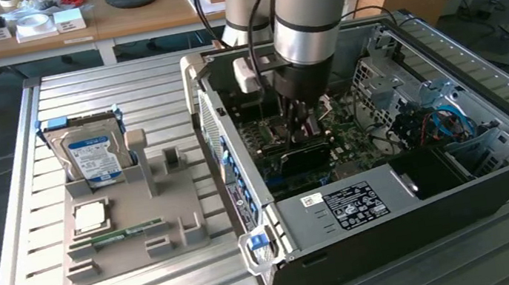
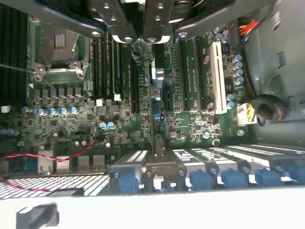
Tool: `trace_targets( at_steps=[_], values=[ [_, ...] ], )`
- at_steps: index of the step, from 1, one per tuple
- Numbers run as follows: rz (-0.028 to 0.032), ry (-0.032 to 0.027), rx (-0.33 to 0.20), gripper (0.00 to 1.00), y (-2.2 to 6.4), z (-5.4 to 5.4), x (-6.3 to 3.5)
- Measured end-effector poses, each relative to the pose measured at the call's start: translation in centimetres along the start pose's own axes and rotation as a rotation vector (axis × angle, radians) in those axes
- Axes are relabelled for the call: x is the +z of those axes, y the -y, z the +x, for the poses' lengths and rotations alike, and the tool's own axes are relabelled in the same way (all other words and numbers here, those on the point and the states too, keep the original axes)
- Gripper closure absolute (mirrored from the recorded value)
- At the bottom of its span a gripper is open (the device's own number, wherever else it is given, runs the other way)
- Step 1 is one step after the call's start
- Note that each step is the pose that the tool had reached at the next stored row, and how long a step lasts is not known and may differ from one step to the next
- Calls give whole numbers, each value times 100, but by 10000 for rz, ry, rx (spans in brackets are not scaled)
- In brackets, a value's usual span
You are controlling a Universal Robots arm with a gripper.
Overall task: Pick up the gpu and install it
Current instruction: 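Press down on the gpu until it lock into place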
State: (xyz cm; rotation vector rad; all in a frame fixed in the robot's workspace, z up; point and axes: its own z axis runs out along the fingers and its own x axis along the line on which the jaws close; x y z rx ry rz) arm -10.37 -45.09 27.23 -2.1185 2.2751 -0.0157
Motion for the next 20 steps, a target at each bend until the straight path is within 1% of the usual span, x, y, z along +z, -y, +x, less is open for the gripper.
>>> trace_targets(
  at_steps=[9, 11, 14, 20],
  values=[
    [9, -1, 0, 89, 12, -6, -368],
    [12, -2, 1, 89, 14, -7, -434],
    [18, -1, 2, 89, 15, -8, -489],
    [18, -2, 2, 89, 15, -8, -490]
  ],
)
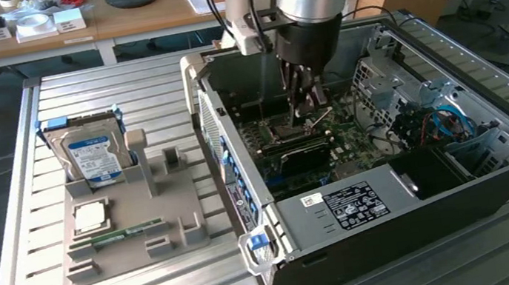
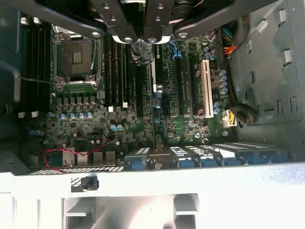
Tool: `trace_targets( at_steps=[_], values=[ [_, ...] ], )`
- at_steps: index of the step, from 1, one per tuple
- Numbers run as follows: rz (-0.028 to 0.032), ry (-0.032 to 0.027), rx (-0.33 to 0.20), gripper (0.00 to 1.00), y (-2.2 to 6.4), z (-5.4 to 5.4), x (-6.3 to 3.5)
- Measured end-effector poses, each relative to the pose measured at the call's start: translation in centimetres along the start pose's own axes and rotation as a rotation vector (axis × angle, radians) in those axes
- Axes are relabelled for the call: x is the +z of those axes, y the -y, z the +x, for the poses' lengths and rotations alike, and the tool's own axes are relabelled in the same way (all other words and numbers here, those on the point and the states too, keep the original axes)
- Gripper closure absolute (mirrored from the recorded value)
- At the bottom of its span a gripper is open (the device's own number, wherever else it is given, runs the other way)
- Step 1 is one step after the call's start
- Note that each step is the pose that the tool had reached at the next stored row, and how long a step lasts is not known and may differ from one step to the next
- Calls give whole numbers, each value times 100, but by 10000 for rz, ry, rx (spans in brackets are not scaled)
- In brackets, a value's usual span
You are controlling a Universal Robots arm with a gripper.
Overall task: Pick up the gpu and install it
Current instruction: 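Press down on the gpu until it lock into place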
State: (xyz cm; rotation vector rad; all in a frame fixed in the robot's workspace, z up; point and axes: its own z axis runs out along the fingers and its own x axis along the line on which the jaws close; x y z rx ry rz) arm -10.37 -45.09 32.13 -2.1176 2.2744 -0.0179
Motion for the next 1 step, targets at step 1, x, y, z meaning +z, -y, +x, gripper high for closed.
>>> trace_targets(
  at_steps=[1],
  values=[
    [0, 0, 0, 89, 0, 0, 0]
  ],
)
